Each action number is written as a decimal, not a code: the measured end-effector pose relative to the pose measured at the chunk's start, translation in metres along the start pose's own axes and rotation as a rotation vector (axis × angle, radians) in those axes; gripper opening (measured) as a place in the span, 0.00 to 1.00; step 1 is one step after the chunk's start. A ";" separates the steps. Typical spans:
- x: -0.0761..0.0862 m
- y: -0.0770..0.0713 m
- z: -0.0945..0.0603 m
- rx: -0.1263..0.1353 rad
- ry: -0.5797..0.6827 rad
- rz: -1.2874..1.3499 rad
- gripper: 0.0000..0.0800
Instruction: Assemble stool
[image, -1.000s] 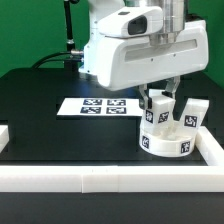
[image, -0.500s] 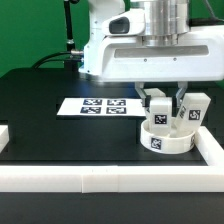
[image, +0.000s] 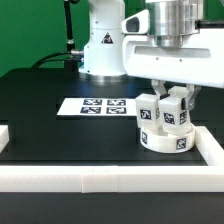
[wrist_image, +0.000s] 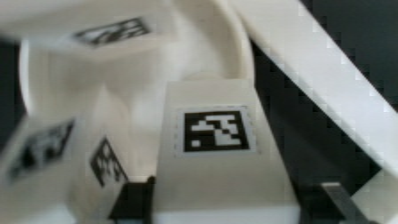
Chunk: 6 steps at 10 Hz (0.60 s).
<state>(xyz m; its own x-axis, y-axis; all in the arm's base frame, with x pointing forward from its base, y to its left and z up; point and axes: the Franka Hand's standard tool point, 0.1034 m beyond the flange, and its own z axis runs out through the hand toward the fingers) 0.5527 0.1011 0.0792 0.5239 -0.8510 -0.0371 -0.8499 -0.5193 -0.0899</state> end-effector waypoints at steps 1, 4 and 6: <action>-0.004 -0.001 0.001 0.002 -0.004 0.105 0.42; -0.010 -0.003 0.002 0.011 -0.031 0.423 0.42; -0.012 -0.004 0.003 0.012 -0.037 0.472 0.51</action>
Offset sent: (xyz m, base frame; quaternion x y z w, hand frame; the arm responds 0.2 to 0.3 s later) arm -0.0006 0.0011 0.0012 0.0006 -0.0100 0.2905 0.9568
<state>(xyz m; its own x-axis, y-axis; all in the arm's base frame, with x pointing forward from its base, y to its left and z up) 0.5497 0.1134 0.0772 0.0823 -0.9903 -0.1118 -0.9950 -0.0752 -0.0665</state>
